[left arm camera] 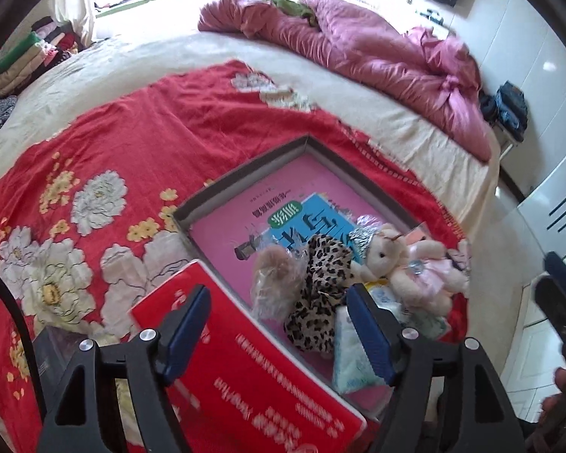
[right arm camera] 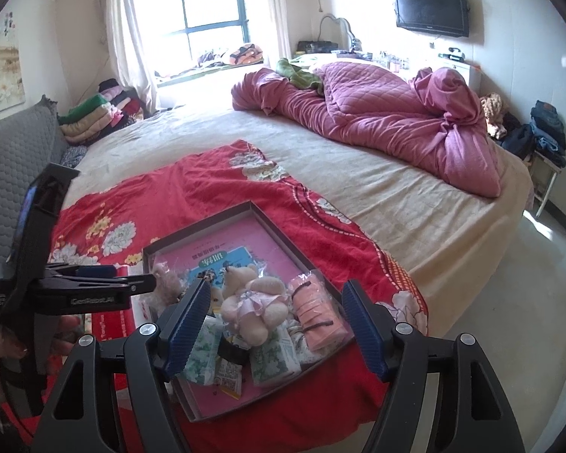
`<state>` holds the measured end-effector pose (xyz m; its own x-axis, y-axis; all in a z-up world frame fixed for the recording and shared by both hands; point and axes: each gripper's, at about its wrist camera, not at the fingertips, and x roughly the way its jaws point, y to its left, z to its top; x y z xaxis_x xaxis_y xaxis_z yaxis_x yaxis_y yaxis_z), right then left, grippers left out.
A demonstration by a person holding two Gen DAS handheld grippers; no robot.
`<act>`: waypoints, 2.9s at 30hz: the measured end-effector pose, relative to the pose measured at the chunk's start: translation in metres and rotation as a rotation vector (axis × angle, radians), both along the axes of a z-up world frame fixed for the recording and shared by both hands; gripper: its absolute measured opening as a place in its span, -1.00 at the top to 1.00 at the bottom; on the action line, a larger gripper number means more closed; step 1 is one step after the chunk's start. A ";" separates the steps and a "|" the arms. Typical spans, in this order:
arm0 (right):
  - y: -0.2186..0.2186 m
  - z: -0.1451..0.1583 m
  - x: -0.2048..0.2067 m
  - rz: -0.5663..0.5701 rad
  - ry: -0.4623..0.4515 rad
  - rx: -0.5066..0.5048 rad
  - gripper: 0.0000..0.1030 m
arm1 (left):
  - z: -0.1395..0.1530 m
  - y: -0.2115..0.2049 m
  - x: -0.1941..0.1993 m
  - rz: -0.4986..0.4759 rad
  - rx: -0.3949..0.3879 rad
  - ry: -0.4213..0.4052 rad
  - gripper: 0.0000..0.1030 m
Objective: Organize soft objects
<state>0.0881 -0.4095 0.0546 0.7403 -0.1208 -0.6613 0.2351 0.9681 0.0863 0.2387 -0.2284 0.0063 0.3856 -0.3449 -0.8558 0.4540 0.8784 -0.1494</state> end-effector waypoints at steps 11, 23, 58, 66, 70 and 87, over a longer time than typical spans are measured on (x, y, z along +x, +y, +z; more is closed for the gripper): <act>0.031 0.045 -0.009 -0.049 -0.134 0.026 -0.45 | 0.073 0.047 -0.045 0.059 -0.045 -0.168 -0.64; 0.062 0.064 -0.051 -0.062 -0.159 0.007 -0.45 | 0.113 0.082 -0.108 0.102 -0.104 -0.267 -0.74; 0.117 0.030 -0.180 -0.037 -0.150 -0.039 -0.45 | 0.048 0.123 -0.230 0.161 0.005 -0.267 -0.74; 0.120 0.020 -0.183 -0.035 -0.138 -0.040 -0.45 | 0.041 0.117 -0.237 0.149 0.011 -0.273 -0.74; 0.121 0.011 -0.183 -0.026 -0.114 -0.036 -0.45 | 0.036 0.116 -0.237 0.149 0.012 -0.261 -0.74; 0.114 -0.007 -0.182 -0.026 -0.077 -0.011 -0.45 | 0.030 0.113 -0.241 0.152 0.022 -0.254 -0.74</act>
<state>-0.0937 -0.2959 0.0472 0.7853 -0.1476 -0.6013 0.2533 0.9628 0.0944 -0.0020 -0.1154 0.0359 0.6342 -0.2491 -0.7319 0.3376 0.9409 -0.0278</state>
